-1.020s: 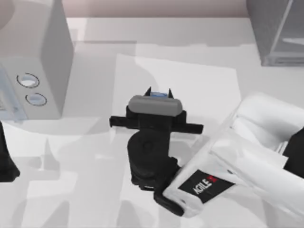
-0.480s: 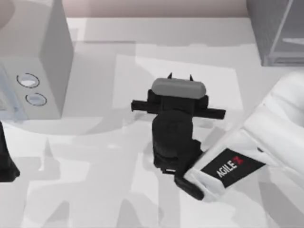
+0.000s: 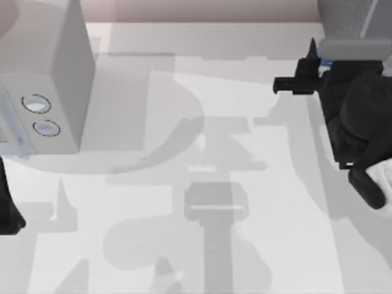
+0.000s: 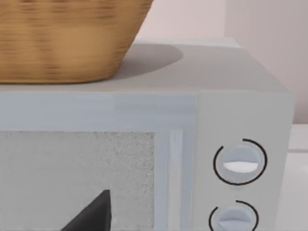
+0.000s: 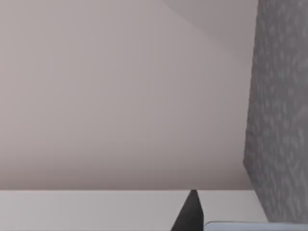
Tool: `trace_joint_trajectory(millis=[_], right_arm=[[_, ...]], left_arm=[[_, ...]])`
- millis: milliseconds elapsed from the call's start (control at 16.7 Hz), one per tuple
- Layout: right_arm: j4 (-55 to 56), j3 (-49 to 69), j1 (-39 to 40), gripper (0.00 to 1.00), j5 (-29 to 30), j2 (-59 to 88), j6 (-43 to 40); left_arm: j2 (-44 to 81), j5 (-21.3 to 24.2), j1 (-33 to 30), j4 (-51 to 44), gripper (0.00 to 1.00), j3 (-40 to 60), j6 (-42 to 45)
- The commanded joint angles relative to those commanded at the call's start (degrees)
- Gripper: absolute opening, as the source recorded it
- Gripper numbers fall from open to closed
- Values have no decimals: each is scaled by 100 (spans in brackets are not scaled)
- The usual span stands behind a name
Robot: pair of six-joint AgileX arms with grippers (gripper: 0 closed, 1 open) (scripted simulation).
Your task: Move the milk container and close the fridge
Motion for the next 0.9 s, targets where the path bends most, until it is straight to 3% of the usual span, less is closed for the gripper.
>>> trace_joint_trajectory(millis=[180, 360, 540, 900], right_arm=[[-141, -763, -1109, 0, -1298, -1035, -5], [-313, -1497, -2015, 0, -2089, -1840, -13], [-433, -1831, -2423, 0, -2382, -2200, -23], [-430, -1748, -2442, 0, -2401, -2119, -16]], left_arm=[[0, 0, 0, 0, 100, 0, 0], [0, 0, 0, 0, 100, 0, 0], [0, 0, 0, 0, 100, 0, 0], [0, 0, 0, 0, 100, 0, 0]])
